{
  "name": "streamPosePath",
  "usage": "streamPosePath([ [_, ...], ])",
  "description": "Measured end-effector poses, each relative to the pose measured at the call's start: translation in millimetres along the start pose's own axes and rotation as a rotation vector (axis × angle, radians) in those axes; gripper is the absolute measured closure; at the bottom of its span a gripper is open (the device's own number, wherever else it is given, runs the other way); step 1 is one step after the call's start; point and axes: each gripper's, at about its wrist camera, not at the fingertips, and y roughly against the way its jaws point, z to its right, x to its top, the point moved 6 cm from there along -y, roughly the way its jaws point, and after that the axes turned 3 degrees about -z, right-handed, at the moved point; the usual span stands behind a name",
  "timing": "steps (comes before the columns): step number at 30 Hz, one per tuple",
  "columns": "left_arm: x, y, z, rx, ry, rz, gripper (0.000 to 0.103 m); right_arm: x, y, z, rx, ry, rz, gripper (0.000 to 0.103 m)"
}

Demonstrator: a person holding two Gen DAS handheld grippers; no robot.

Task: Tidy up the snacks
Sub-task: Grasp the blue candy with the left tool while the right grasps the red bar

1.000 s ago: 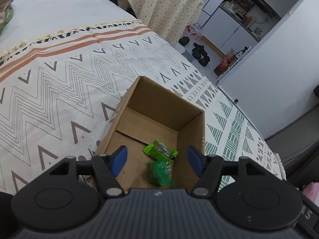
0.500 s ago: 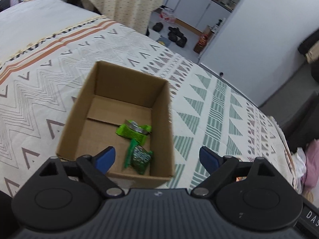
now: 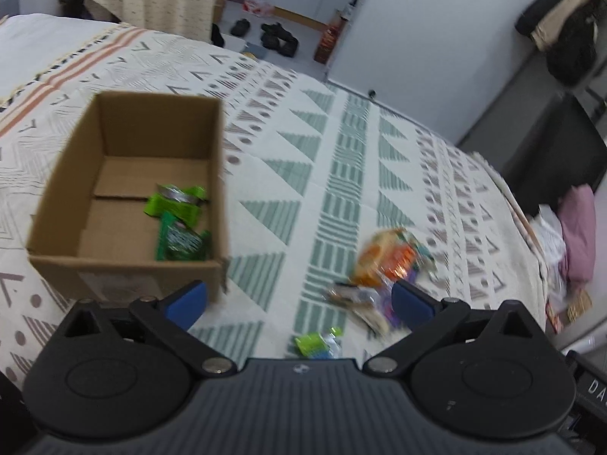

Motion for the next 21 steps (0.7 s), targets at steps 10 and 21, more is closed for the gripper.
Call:
streamPosePath([
  [10,-27,-15,21,-0.022,-0.025,-0.067,0.000,-12,7,48,-0.069,-0.073,-0.016,0.023],
  [21,-65,-45,29,0.020,-0.035,-0.177,0.009,-27,-3,67,-0.073,-0.109,-0.058,0.034],
])
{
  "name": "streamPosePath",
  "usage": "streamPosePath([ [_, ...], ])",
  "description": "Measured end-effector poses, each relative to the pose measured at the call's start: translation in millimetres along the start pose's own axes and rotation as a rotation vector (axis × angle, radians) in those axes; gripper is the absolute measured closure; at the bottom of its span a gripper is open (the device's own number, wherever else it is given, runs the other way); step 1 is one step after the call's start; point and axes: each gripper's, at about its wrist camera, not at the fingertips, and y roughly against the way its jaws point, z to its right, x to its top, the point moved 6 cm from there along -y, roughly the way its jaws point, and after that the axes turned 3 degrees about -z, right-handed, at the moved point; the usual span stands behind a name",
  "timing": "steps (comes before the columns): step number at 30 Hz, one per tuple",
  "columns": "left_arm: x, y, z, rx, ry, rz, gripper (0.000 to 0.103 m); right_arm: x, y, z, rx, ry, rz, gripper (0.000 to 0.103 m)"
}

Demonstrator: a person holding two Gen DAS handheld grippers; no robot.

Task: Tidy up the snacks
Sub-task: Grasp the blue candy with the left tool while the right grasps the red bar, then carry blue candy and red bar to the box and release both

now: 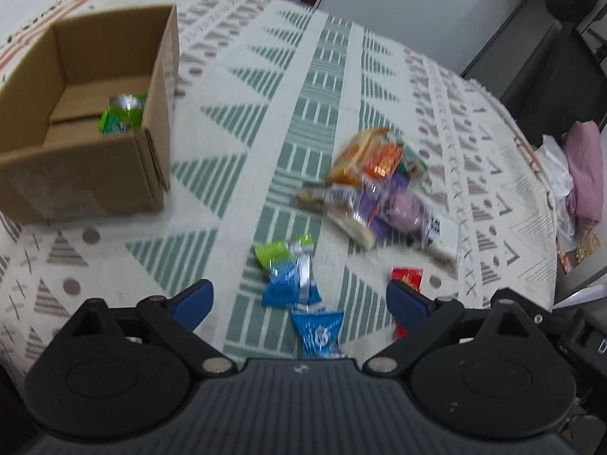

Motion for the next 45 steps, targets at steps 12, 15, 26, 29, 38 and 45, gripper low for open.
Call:
streamPosePath([
  [12,-28,-37,3,0.023,0.030,-0.127,0.030,-9,-20,2,-0.027,0.035,-0.068,0.036],
  [15,-32,-46,1,0.022,0.046,-0.157,0.051,-13,-29,0,-0.024,0.041,-0.090,0.038],
  [26,-21,-36,-9,0.002,0.110,-0.104,0.080,-19,-60,-2,-0.019,0.031,-0.138,0.041],
  [29,-14,-30,-9,-0.002,0.111,-0.074,0.080,-18,-69,-2,-0.017,0.023,-0.144,0.041],
  [38,0,-21,-14,-0.003,0.123,-0.020,0.080,-18,-92,-6,-0.074,0.062,-0.162,0.042],
  [45,8,-11,-21,-0.011,0.144,0.014,0.080,-22,-100,-9,-0.115,0.106,-0.195,0.083],
])
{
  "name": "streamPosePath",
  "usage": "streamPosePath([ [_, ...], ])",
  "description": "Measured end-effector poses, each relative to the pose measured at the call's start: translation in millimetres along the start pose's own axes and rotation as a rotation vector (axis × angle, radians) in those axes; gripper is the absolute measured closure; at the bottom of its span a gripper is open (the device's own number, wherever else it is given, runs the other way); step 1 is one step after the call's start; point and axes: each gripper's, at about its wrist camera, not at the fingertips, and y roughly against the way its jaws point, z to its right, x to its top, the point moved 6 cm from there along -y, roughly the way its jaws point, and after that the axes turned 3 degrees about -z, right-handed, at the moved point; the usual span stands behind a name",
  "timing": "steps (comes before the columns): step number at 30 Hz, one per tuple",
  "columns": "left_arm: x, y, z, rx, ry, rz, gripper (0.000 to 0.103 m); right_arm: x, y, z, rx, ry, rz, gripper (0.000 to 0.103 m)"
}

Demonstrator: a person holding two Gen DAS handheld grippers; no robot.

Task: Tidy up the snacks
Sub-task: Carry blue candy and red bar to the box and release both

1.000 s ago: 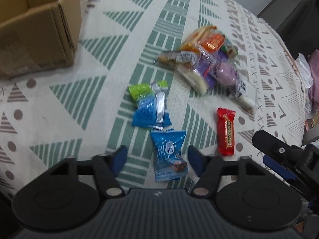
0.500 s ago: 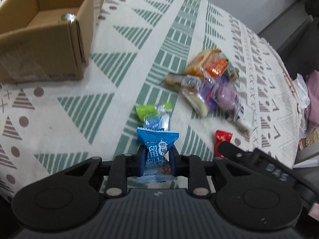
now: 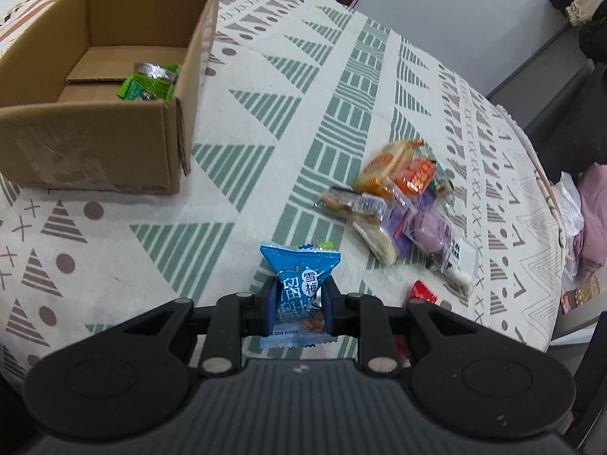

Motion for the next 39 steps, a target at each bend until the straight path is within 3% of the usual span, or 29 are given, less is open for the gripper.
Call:
streamPosePath([
  [25,35,62,-4,-0.081,-0.019,0.178,0.080,6,86,-42,0.071,0.047,0.184,0.084],
  [39,68,88,-40,-0.102,0.083,0.256,0.080,24,112,-102,0.157,0.128,0.259,0.084],
])
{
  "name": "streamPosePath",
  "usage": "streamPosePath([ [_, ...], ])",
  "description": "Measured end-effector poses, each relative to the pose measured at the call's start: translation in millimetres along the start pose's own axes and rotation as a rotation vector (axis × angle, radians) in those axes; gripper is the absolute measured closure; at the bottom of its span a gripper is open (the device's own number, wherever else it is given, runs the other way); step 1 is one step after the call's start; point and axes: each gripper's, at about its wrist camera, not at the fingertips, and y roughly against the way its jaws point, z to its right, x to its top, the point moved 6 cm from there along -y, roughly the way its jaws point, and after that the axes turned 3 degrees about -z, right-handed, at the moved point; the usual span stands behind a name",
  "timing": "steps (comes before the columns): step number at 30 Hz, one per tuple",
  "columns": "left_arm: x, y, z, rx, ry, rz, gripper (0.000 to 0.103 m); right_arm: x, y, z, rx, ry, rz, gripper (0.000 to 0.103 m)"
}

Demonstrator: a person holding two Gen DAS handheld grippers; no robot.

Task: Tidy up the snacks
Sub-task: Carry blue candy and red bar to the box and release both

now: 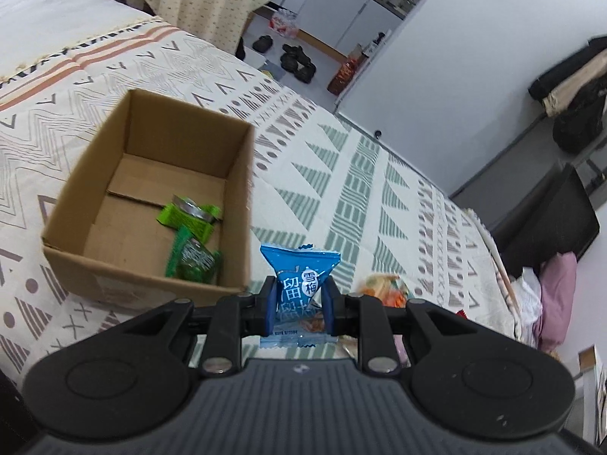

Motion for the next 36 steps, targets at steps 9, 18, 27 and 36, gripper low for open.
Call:
streamPosePath([
  [9,30,12,-38,0.018,0.108,0.053,0.080,6,-13,-39,0.047,0.024,-0.005,0.084],
  [18,47,18,-68,0.037,0.197,0.076,0.080,8,-30,-79,0.113,0.032,-0.030,0.084],
  [27,54,13,-98,0.093,0.271,0.069,0.080,10,-54,-119,0.146,0.064,-0.055,0.084],
  [36,52,7,-125,0.138,0.375,0.045,0.073,9,-72,-143,0.161,0.097,-0.076,0.084],
])
